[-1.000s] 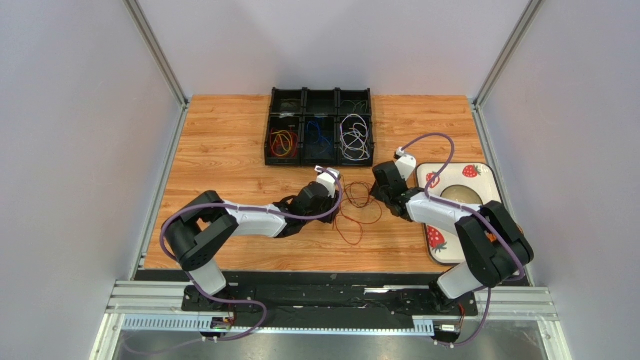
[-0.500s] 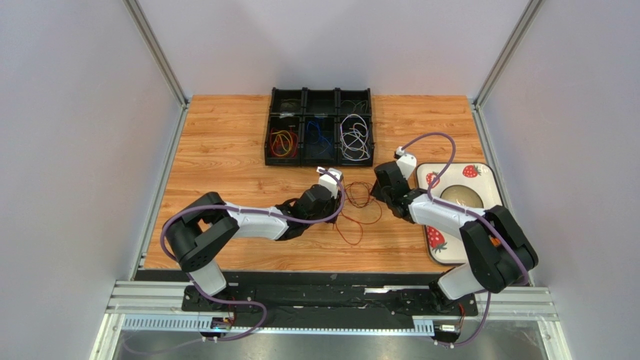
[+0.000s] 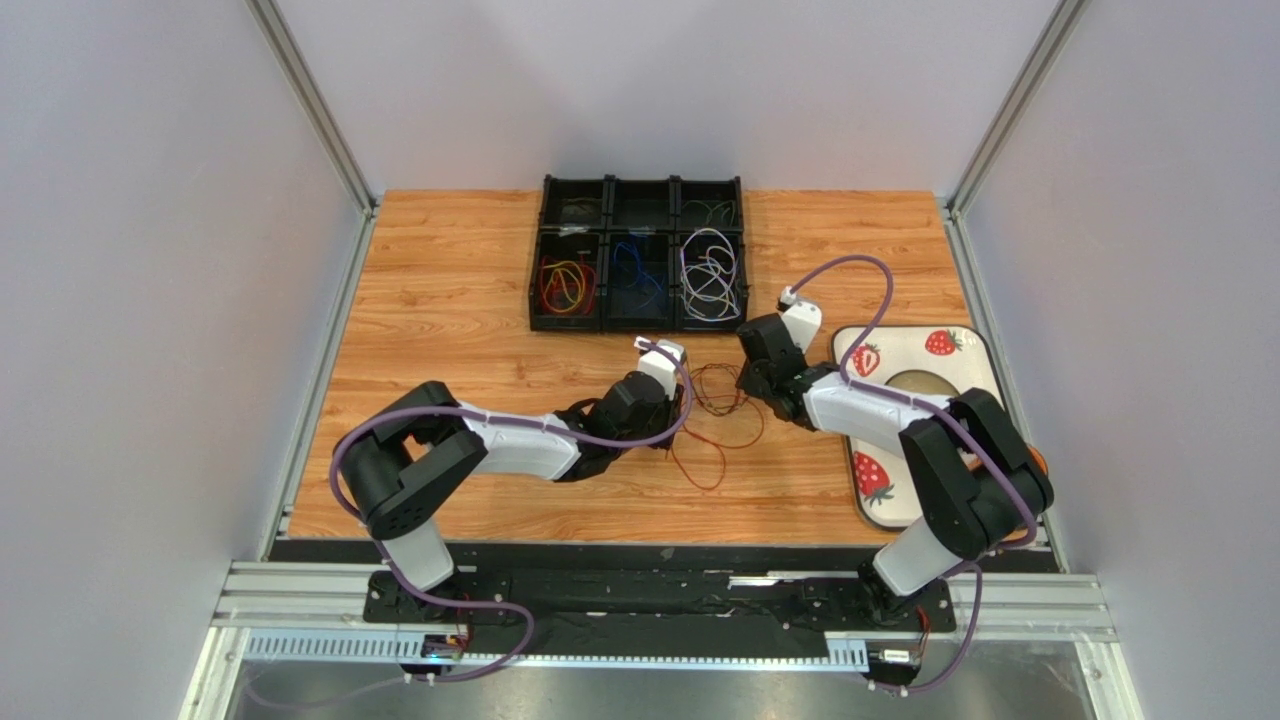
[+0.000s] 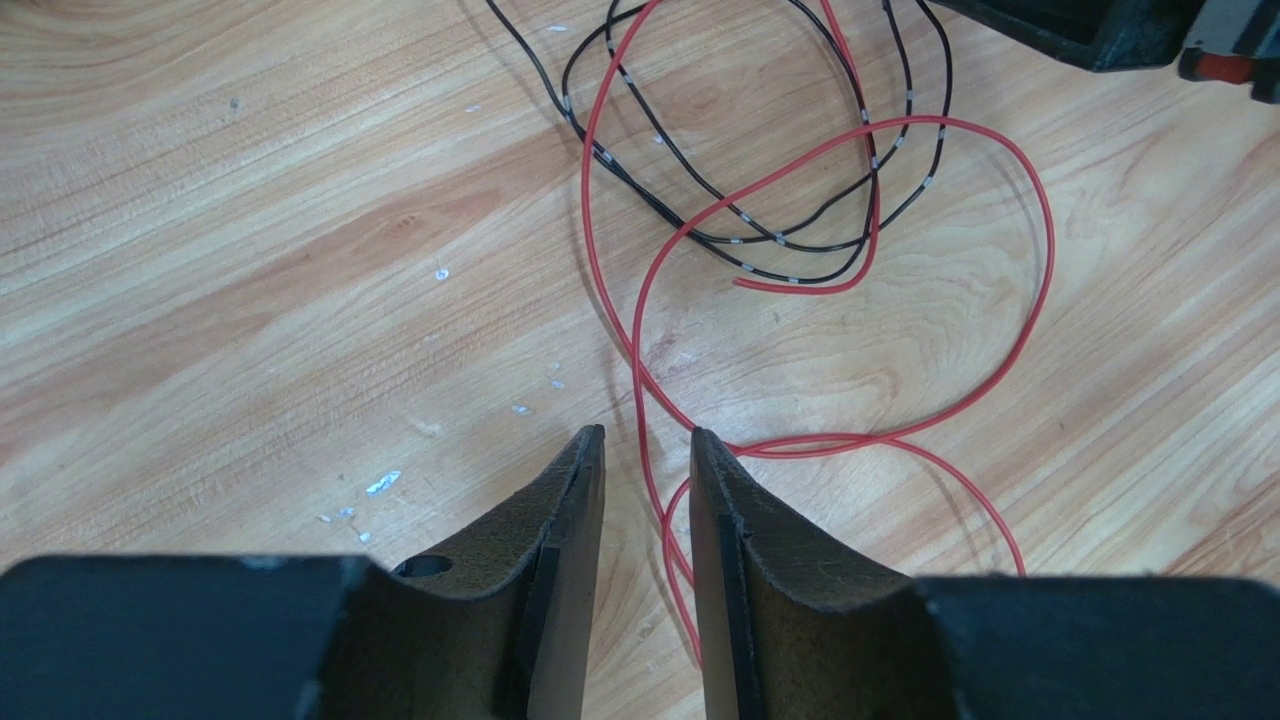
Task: Untangle the cables
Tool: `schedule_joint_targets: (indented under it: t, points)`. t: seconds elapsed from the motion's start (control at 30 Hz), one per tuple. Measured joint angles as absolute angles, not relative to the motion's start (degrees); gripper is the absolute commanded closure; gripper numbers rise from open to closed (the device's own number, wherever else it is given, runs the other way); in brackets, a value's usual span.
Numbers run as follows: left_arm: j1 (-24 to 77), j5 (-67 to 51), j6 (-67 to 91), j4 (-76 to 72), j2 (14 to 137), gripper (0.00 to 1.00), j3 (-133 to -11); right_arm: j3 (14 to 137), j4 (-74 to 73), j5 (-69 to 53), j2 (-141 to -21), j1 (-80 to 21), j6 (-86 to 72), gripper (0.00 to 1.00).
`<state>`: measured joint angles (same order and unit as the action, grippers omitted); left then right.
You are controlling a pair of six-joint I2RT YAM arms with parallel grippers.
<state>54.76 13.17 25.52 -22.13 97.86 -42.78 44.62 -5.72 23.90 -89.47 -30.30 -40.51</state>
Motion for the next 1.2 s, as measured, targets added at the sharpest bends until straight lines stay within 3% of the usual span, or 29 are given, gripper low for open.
schedule_joint_targets:
  t: [0.13,0.5,0.7,1.0,1.1,1.17,1.2]
  points:
    - [54.9,13.2,25.6,-22.2,97.9,0.65,-42.8,45.8,-7.1,24.0,-90.4,-30.3,-40.7,0.83]
    - [55.1,13.2,25.6,-22.2,97.9,0.65,-42.8,46.7,-9.5,23.5,-91.7,-30.3,-40.9,0.82]
    - [55.1,13.2,25.6,-22.2,97.9,0.65,-42.8,44.3,-7.5,21.2,-89.9,-30.3,-40.5,0.76]
    - [55.2,13.2,25.6,-22.2,97.9,0.65,-42.8,43.1,-7.4,20.5,-88.8,-30.3,-40.4,0.81]
    - [55.3,13.2,25.6,-22.2,97.9,0.66,-42.8,44.2,-7.7,20.5,-89.8,-30.3,-40.5,0.89]
    - [55.4,13.2,25.6,-22.2,97.9,0.66,-42.8,44.9,-8.1,20.5,-90.4,-30.3,-40.5,1.0]
    - [55.4,13.2,25.6,-22.2,97.9,0.66,-42.8,45.2,-8.2,20.5,-90.7,-30.3,-40.5,1.0]
